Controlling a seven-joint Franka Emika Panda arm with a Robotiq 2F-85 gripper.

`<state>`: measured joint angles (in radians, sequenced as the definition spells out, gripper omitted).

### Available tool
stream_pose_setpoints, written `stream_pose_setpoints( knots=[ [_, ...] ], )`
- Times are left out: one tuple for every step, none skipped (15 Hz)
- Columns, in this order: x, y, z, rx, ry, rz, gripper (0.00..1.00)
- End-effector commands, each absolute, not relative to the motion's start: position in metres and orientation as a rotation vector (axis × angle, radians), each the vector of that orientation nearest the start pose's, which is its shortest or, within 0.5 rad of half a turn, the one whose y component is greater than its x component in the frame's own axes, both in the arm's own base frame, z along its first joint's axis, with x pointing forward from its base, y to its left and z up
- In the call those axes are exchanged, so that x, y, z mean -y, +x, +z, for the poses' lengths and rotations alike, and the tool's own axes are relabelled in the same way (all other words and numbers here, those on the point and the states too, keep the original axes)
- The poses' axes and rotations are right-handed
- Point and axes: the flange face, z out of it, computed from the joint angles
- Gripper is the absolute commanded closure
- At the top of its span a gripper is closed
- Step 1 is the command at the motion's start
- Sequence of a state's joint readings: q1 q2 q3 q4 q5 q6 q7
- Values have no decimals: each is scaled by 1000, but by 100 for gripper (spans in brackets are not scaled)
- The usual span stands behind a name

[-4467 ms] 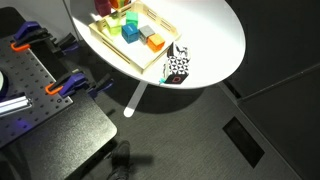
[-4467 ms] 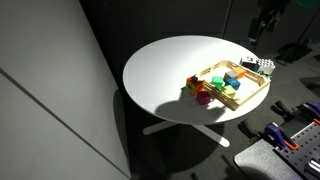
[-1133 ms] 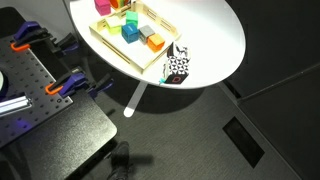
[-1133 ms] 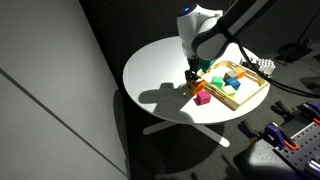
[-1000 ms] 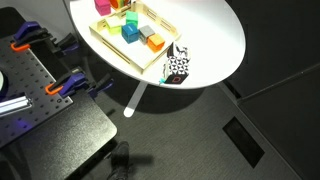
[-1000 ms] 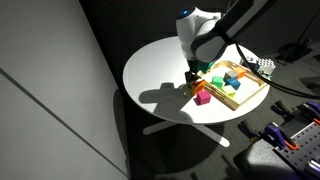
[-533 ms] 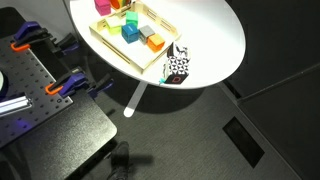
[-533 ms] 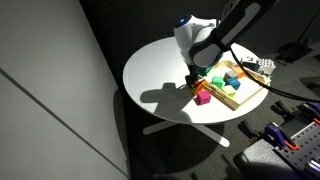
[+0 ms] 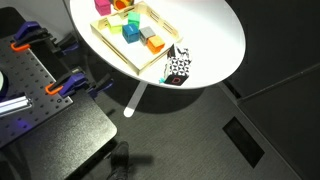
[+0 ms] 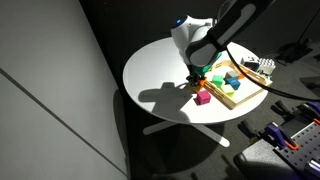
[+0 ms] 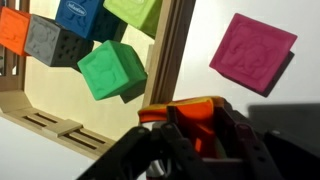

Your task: Put the orange toy block in the box

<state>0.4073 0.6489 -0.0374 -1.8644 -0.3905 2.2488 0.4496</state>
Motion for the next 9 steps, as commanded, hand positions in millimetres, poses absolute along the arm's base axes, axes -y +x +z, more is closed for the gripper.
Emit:
stream_pose_setpoints(
  knots=[
    [-207,576,165,318,-3508,229,88],
    [-206,576,172,309,-3504,223,95],
    [-205,576,179,303,-3500,208,98],
    [-204,576,185,297,-3498,194,100],
    [-202,576,193,286,-3496,175,100],
    [-201,577,199,276,-3494,160,99],
    [-198,578,206,264,-3492,143,98],
    [-194,578,214,246,-3490,127,98],
    [-190,579,220,230,-3488,118,98]
  ],
)
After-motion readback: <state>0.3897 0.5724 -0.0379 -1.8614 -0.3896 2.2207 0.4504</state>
